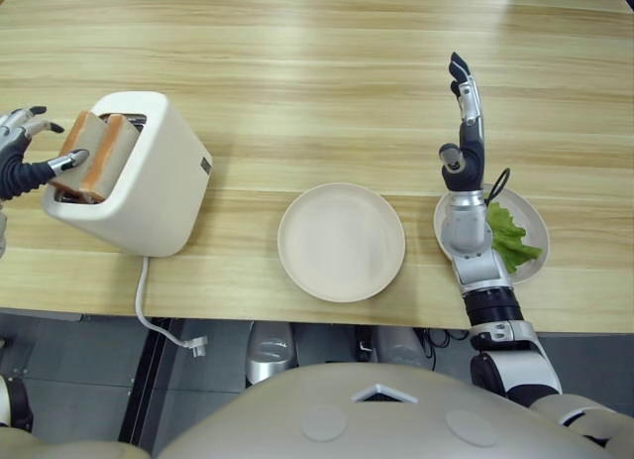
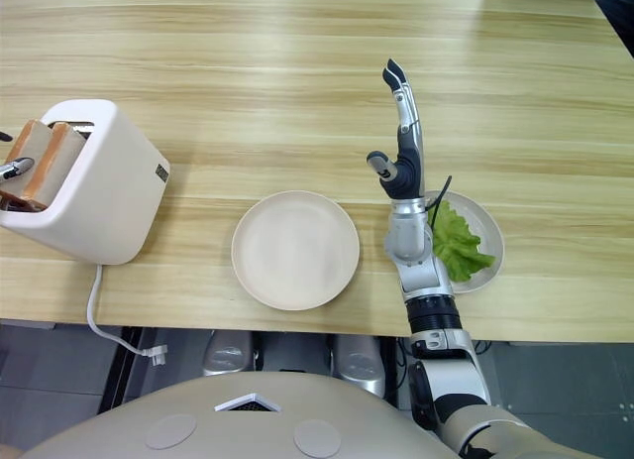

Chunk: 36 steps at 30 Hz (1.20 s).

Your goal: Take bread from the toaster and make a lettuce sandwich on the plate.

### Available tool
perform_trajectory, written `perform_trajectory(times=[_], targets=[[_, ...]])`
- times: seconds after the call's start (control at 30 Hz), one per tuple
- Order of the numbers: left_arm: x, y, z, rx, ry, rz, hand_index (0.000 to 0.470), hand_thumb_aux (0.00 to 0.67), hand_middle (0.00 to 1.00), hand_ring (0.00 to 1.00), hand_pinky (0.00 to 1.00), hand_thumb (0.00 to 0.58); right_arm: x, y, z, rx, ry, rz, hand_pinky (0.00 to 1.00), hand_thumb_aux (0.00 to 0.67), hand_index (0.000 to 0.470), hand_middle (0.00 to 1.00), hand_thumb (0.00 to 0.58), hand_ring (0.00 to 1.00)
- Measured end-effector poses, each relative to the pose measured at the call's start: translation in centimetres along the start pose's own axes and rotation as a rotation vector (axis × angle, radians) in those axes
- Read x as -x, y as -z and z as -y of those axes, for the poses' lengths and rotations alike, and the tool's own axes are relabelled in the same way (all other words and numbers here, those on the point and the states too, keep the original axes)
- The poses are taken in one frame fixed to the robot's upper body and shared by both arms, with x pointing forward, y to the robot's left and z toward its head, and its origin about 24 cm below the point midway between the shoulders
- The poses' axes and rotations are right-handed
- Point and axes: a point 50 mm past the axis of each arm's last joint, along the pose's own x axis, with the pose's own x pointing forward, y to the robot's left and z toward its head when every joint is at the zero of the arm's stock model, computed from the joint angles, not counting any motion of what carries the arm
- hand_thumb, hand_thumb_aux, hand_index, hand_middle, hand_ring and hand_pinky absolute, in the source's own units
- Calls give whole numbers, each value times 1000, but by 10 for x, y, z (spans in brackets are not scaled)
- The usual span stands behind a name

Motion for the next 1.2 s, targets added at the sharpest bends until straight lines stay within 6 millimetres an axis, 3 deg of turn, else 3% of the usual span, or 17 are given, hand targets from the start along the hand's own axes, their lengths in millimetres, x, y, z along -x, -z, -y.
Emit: perform_trajectory(times=[0.27, 0.57, 0.6, 0.63, 0.67, 0.7, 0.83, 1.2], targets=[[0, -4, 2, 26, -11, 32, 460, 670, 0, 0, 0, 580, 1, 1, 1, 5, -3, -6, 0, 0, 0, 0, 0, 0], [-5, -29, -6, 46, -25, 107, 460, 670, 0, 0, 0, 580, 2, 1, 0, 6, -6, -11, 0, 0, 0, 0, 0, 0], [-6, -31, -7, 51, -23, 106, 460, 670, 392, 392, 392, 580, 2, 1, 0, 6, -7, -11, 0, 0, 0, 0, 0, 0], [-7, -34, -10, 61, -22, 111, 460, 670, 392, 392, 392, 580, 2, 1, 0, 6, -7, -11, 0, 0, 0, 0, 0, 0], [-7, -35, -12, 70, -26, 112, 460, 670, 820, 820, 820, 580, 2, 1, 0, 5, -7, -11, 0, 0, 0, 0, 0, 0], [-8, -38, -16, 74, -32, 117, 460, 670, 1000, 1000, 1000, 580, 2, 1, 0, 5, -7, -11, 0, 0, 0, 0, 0, 0], [-16, -45, -28, 73, -33, 129, 460, 670, 1000, 1000, 1000, 580, 2, 2, -1, 4, -7, -15, 0, 0, 0, 0, 0, 0], [-40, -78, -113, 58, -173, 258, 460, 670, 1000, 1000, 1000, 580, 0, 0, 1, -15, 5, -10, 0, 0, 0, 0, 0, 0]])
